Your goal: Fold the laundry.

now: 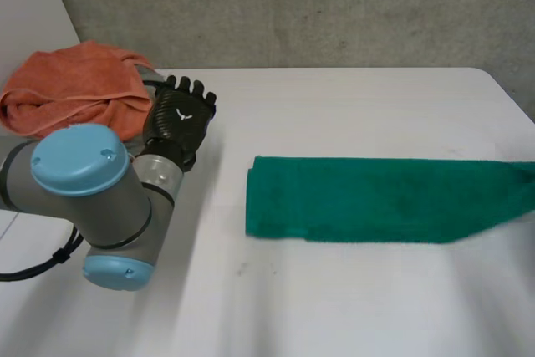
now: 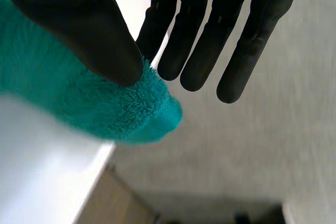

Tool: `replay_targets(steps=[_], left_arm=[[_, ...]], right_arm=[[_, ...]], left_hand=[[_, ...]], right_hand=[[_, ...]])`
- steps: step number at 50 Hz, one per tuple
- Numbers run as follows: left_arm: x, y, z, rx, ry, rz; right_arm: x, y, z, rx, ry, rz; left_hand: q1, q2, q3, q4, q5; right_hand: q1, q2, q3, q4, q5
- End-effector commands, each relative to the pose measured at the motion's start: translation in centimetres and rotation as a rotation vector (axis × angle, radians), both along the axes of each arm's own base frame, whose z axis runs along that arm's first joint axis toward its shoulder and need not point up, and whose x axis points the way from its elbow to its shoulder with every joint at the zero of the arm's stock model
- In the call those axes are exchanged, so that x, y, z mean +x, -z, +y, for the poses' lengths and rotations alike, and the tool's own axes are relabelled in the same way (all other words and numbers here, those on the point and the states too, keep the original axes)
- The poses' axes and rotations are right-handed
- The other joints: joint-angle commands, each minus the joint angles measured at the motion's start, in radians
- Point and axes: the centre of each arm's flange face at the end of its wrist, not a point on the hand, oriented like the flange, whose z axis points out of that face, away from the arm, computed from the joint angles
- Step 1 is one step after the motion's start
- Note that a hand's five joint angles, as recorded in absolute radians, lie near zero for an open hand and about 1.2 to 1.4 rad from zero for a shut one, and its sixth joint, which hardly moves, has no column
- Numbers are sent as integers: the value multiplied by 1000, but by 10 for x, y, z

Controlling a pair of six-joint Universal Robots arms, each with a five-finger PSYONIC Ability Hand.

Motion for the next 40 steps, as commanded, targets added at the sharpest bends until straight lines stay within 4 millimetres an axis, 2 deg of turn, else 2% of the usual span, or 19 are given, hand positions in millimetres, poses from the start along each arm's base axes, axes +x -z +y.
replay_targets(steps=[1,2,3,6,7,10,11,14,15,17,21,24,25,26,29,30,33,38,40], left_arm=[[7,-3,5,18,-9,28],[7,-4,6,19,-9,35],[8,-5,8,19,-7,38],[11,-7,11,24,-9,50],[12,-7,13,27,-9,49],[12,-7,15,30,-6,48],[11,-5,16,34,-1,45],[11,-3,18,38,3,43],[10,-3,18,38,5,43],[9,-2,18,39,8,42],[6,-2,21,41,21,41],[0,-2,27,42,43,42],[-1,-2,28,42,46,44],[-2,-2,31,43,54,47],[-4,-3,33,43,60,54],[-6,-4,35,43,68,59],[-9,-6,38,40,79,67],[-14,-7,42,37,96,70],[-14,-5,42,41,96,68]], right_arm=[[134,-18,41,-119,-452,-94],[147,-20,49,-132,-501,-106],[173,-20,68,-148,-602,-124],[214,-15,102,-168,-777,-140],[239,-11,128,-169,-897,-153],[266,2,158,-145,-1021,-162],[278,22,173,-88,-1078,-157],[287,50,185,-15,-1119,-143],[288,59,186,0,-1116,-131],[288,59,184,-8,-1093,-122],[276,56,171,1,-915,-122],[258,44,166,39,-770,-165],[249,40,163,50,-733,-178],[228,32,154,85,-662,-209],[197,31,145,167,-580,-260],[183,36,142,227,-551,-290],[166,46,141,321,-538,-335],[150,54,136,373,-519,-362],[144,61,132,391,-488,-361]], left_hand=[[-27,-28,-32,-29,-48],[-27,-28,-32,-29,-48],[-27,-28,-32,-29,-48],[-27,-28,-32,-29,-48],[-27,-28,-32,-29,-48],[-27,-28,-32,-29,-48],[-27,-28,-32,-29,-48],[-27,-28,-32,-29,-48],[-27,-28,-32,-29,-48],[-27,-28,-32,-29,-48],[-27,-28,-32,-29,-48],[-27,-28,-32,-29,-48],[-27,-28,-32,-29,-48],[-27,-28,-32,-29,-48],[-27,-28,-32,-29,-48],[-27,-28,-32,-29,-48],[-27,-28,-32,-29,-48],[-27,-28,-32,-29,-48],[-27,-28,-32,-29,-48]], right_hand=[[281,219,210,200,240],[281,219,210,200,240],[281,219,210,200,240],[281,219,210,200,240],[281,219,210,200,240],[281,219,210,200,240],[281,219,210,200,240],[238,177,168,158,197],[-364,-425,-434,-444,-405],[-914,-975,-984,-994,-954],[-941,-1002,-1012,-1021,-982],[-941,-1002,-1012,-1021,-982],[-941,-1002,-1012,-1021,-982],[-941,-1002,-1012,-1021,-982],[-941,-1002,-1012,-1021,-982],[-941,-1002,-1012,-1021,-982],[-941,-1002,-1012,-1021,-982],[-588,-649,-658,-668,-629],[-208,-269,-278,-288,-249]])
